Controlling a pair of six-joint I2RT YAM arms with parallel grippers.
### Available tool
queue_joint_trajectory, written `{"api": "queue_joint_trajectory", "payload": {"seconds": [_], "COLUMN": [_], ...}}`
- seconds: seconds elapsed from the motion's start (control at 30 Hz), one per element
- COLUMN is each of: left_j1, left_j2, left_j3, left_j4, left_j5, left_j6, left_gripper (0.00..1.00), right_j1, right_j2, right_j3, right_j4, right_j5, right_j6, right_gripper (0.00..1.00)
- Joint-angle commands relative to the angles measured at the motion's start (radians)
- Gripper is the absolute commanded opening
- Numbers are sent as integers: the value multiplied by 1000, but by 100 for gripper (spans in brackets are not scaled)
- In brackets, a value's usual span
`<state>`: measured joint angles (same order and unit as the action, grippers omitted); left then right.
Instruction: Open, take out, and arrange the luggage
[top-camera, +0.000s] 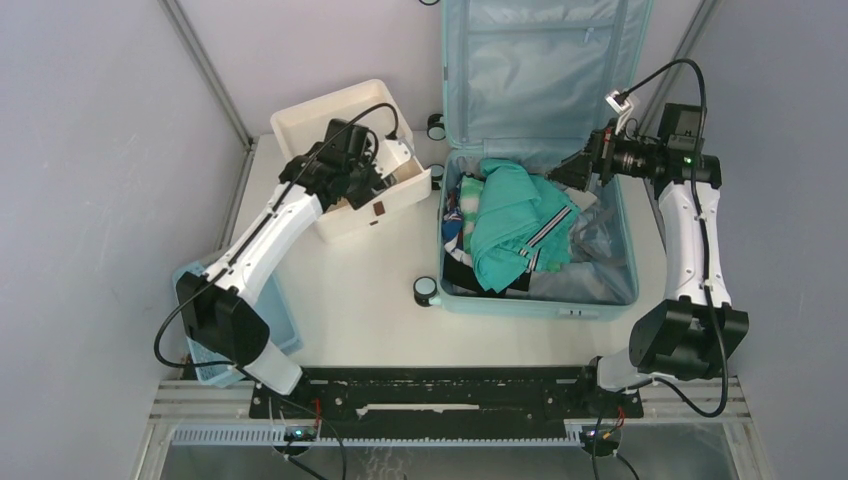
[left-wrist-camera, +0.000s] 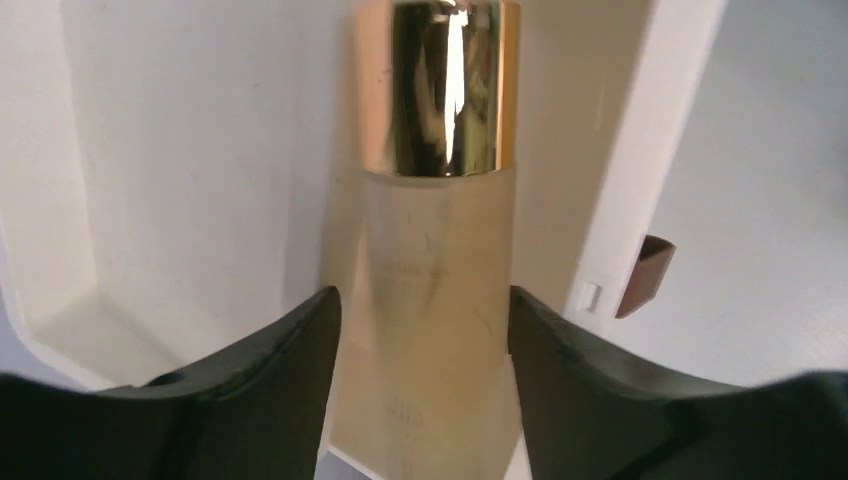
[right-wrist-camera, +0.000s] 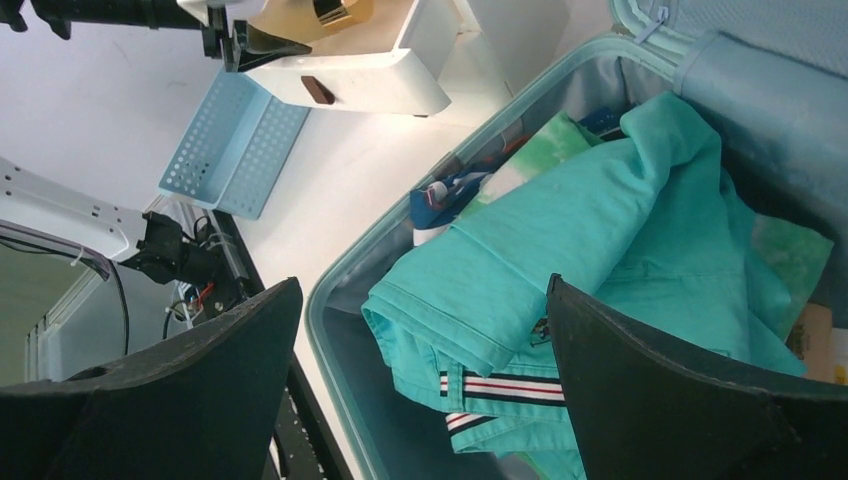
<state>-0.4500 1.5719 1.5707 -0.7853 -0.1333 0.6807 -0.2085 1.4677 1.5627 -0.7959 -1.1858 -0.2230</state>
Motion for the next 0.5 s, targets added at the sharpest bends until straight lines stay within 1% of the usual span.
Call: {"api": "queue_joint_trajectory", "payload": {"seconds": [0.0, 0.07, 0.17, 0.23, 0.33, 0.4, 0.47], "left_j1": [3, 4, 4, 4, 4, 3, 4], "left_j2": [-9, -14, -24, -28, -46, -70, -97], "left_j3": [79, 78, 80, 91, 109, 110, 108], "left_j4": [22, 38, 51, 52, 62, 77, 92], "left_j5": [-11, -16, -24, -26, -11, 34, 91], "left_j6": [11, 0, -10, -27, -77, -126, -185], "left_gripper": [76, 82, 85, 84, 81, 77, 76], "right_j1": [-5, -5, -5, -4, -5, -7, -12], "right_j2": [-6, -4, 0, 3, 5, 6, 9], "right_j3": [-5, -9, -11, -10, -9, -11, -21], "right_j4": [-3, -3, -3, -6, -17, -30, -31], "right_j5": [11, 15, 18, 22, 43, 80, 132], "right_j6": [-34, -34, -37, -43, -71, -108, -150], "right_gripper": [99, 100, 100, 100, 100, 100, 99]}}
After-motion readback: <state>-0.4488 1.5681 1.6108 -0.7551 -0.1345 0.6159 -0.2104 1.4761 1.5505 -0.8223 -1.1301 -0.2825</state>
